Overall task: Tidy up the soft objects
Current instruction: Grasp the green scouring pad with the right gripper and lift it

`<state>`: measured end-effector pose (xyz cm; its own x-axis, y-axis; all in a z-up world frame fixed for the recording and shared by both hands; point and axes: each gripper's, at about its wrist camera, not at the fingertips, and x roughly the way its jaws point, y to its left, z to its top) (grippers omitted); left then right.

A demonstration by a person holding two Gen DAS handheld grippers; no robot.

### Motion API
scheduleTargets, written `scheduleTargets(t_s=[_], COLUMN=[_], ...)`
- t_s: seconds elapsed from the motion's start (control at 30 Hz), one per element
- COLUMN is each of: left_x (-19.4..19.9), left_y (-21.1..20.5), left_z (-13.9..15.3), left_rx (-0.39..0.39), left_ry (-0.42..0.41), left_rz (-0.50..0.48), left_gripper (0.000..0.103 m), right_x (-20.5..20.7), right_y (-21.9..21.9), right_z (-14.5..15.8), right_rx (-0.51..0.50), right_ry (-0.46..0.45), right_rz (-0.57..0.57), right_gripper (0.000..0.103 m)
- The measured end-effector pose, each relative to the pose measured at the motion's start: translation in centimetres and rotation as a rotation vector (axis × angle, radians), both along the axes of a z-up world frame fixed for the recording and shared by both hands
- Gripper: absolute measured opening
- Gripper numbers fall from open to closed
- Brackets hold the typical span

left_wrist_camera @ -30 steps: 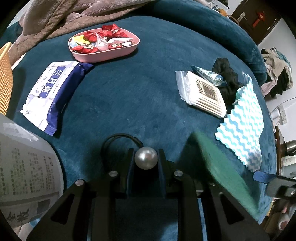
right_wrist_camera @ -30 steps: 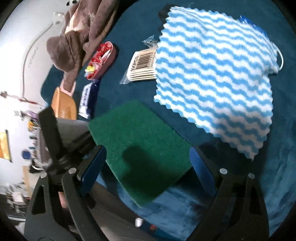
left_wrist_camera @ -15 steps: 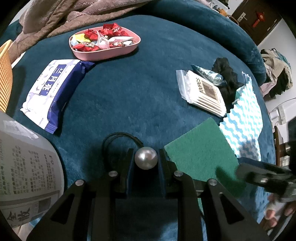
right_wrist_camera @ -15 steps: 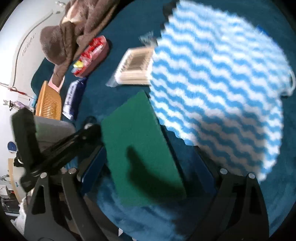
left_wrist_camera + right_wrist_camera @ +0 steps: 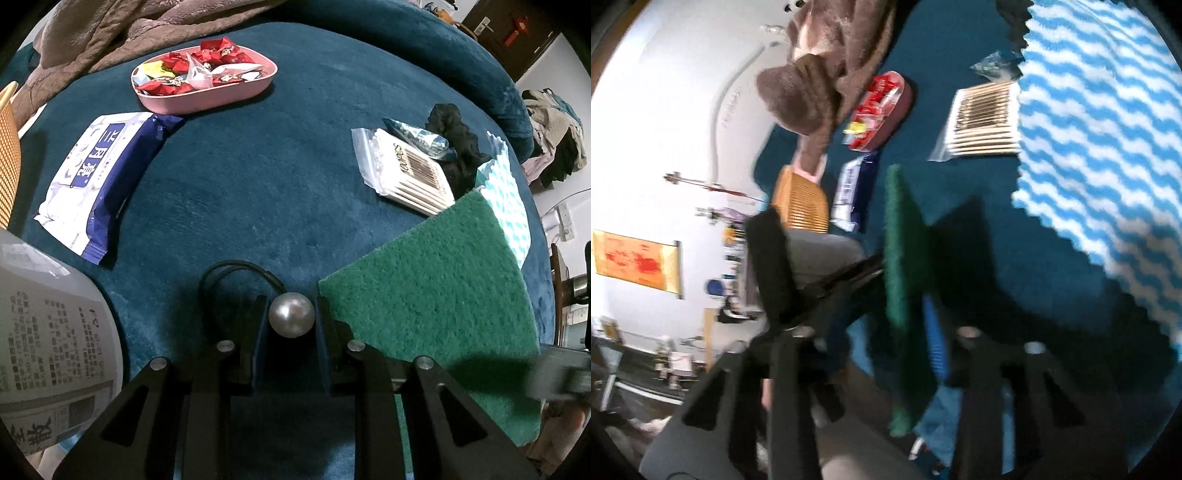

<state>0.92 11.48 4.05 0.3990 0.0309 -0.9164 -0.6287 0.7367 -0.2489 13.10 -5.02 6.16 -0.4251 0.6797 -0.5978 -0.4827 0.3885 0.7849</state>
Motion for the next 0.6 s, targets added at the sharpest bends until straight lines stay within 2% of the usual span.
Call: scheduleTargets(t_s=[0.03,0.1,0.13,0.2,0.3,0.43,0.57,0.6], left_x=[0.0,0.0,0.0,0.0,-0.3,-0.5,-0.5,-0.6], left_y=[0.0,0.0,0.0,0.1,0.4,0.1,-0.8,-1.0], left_z=[0.0,0.0,-0.1,-0.1,-0.3,0.6,1.8,2.0], left_rx=[0.0,-0.002,-0.005,-0.018,-0.045,-0.018,0.005,0.001], left_ry=[0.0,-0.002,-0.004,-0.01,-0.027,-0.057,-0.079,-0.083], left_rz=[0.0,0.0,0.002,0.009,0.025,0.008,-0.037,-0.043], left_gripper=[0.023,0.023,0.023,0.023,0.023,0.023,0.023,0.023], right_x=[0.0,-0.2,-0.4,-0.7,-1.1,-1.3,-2.6,-2.6], right_y=[0.5,1.0,1.3,1.5,0.9,-0.9,-1.0,-0.6], right_z=[-0.5,-1.3,-1.9,-2.4,-1.1,1.6,3.8,3.5], right_rx=[-0.048,-0.115,-0.142,-0.176,-0.16,-0.199,-0.309,-0.331], right_ry=[-0.022,-0.033,-0.037,-0.045,-0.095,-0.223,-0.473,-0.496], right_rz=[0.005,0.014,0.016,0.008,-0.009,-0.045,-0.008,0.005], right_gripper=[0.031,0.024,0.012,0.011,0.008,0.008,0.008,0.008])
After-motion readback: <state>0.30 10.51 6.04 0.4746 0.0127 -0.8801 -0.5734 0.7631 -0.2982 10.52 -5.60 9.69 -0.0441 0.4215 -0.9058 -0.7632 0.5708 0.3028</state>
